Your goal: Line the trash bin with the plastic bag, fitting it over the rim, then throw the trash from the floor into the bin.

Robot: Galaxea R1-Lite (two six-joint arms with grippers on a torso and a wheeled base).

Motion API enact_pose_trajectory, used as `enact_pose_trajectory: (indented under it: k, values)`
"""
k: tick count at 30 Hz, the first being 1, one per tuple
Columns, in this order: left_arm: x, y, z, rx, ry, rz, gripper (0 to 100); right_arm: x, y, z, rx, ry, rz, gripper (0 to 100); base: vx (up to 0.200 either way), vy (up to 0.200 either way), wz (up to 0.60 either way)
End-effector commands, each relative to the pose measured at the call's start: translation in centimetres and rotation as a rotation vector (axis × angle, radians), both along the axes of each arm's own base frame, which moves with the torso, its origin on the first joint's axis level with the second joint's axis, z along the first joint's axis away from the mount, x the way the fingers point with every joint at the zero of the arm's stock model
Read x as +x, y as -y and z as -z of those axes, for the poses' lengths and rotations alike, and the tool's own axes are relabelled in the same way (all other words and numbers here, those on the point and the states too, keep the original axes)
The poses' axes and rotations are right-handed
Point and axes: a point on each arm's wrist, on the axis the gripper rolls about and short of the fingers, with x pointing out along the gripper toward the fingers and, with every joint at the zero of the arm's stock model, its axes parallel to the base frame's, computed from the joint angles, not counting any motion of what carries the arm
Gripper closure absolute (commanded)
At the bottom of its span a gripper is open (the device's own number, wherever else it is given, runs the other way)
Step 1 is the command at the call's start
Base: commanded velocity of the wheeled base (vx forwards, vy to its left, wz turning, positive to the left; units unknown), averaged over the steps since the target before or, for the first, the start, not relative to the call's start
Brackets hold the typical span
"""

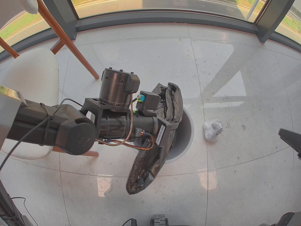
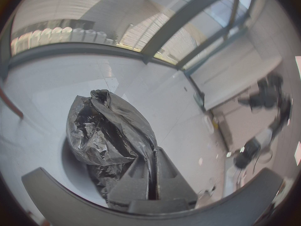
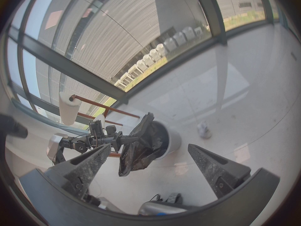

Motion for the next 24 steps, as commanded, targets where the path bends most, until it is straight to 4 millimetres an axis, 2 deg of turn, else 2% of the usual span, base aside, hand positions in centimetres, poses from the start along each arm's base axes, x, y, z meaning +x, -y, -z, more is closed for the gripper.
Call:
enact_pose_trajectory:
  k: [1, 2, 3, 5, 7, 9, 10, 14, 20, 24]
  values:
    - [-1.8, -2.4, -2.1, 0.290, 0.222, 0.112, 100, 10.2, -6.8, -0.4, 0.075, -0.338, -0.173, 0, 0.000, 0.000, 0.00]
    - [-1.9, -2.4, -1.8, 0.344, 0.285, 0.161, 100, 11.6, -7.8, 0.2, 0.089, -0.392, -0.167, 0, 0.000, 0.000, 0.00]
    - [-1.9, -2.4, -1.7, 0.350, 0.292, 0.166, 100, 11.8, -8.0, 0.2, 0.092, -0.401, -0.167, 0, 0.000, 0.000, 0.00]
    - [-2.2, -2.5, -1.4, 0.387, 0.326, 0.200, 100, 13.1, -9.6, 0.8, 0.112, -0.462, -0.178, 0, 0.000, 0.000, 0.00]
    - [-2.7, -2.7, -1.2, 0.405, 0.341, 0.215, 100, 13.6, -10.5, 1.4, 0.107, -0.490, -0.190, 0, 0.000, 0.000, 0.00]
    - [-2.7, -2.8, -1.2, 0.408, 0.342, 0.217, 100, 13.6, -10.6, 1.5, 0.105, -0.492, -0.191, 0, 0.000, 0.000, 0.00]
    - [-3.7, -2.9, -0.5, 0.446, 0.356, 0.255, 100, 14.3, -11.9, 2.7, 0.076, -0.534, -0.212, 0, 0.000, 0.000, 0.00]
    - [-4.8, -2.8, -0.1, 0.469, 0.350, 0.262, 100, 15.4, -13.7, 3.6, 0.067, -0.535, -0.241, 0, 0.000, 0.000, 0.00]
    - [-4.8, -2.6, -0.2, 0.464, 0.356, 0.259, 100, 17.1, -15.2, 5.0, 0.050, -0.496, -0.255, 0, 0.000, 0.000, 0.00]
    - [-4.8, -2.6, -0.2, 0.459, 0.341, 0.251, 100, 17.6, -15.3, 5.6, 0.042, -0.499, -0.247, 0, 0.000, 0.000, 0.00]
